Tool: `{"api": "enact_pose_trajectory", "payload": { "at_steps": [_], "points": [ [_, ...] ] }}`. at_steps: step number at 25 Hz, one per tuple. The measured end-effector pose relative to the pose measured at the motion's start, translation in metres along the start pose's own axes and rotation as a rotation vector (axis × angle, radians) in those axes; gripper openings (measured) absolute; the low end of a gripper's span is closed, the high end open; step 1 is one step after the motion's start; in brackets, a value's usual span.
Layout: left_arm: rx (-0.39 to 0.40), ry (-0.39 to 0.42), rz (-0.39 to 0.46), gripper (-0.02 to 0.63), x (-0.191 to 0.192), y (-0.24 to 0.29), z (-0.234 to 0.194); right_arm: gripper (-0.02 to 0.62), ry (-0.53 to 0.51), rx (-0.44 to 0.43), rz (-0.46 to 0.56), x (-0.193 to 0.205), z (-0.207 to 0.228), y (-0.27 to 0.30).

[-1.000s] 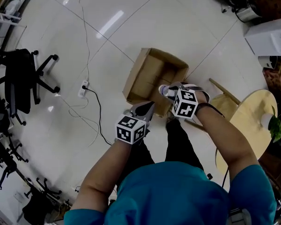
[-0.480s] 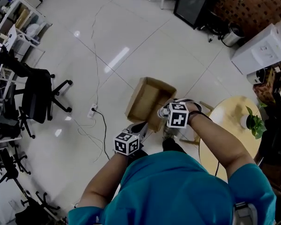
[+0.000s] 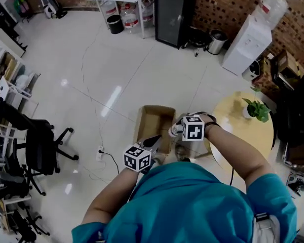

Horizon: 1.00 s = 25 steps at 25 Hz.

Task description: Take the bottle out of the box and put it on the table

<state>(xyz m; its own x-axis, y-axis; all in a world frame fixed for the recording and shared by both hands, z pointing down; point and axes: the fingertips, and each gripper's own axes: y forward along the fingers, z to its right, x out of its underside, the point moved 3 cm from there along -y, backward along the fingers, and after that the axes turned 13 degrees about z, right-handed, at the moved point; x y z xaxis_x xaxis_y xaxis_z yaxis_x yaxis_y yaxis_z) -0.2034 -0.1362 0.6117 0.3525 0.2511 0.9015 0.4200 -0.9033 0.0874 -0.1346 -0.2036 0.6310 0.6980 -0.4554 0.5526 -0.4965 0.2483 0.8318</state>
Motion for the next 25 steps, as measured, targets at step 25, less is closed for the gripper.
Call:
{"api": "enact_pose_trajectory", "payload": {
  "at_steps": [25],
  "points": [
    [0.430, 0.068, -0.101, 0.000, -0.022, 0.145, 0.337, 0.149, 0.400, 0.285, -0.002, 0.150, -0.208, -0.312]
  ]
}}
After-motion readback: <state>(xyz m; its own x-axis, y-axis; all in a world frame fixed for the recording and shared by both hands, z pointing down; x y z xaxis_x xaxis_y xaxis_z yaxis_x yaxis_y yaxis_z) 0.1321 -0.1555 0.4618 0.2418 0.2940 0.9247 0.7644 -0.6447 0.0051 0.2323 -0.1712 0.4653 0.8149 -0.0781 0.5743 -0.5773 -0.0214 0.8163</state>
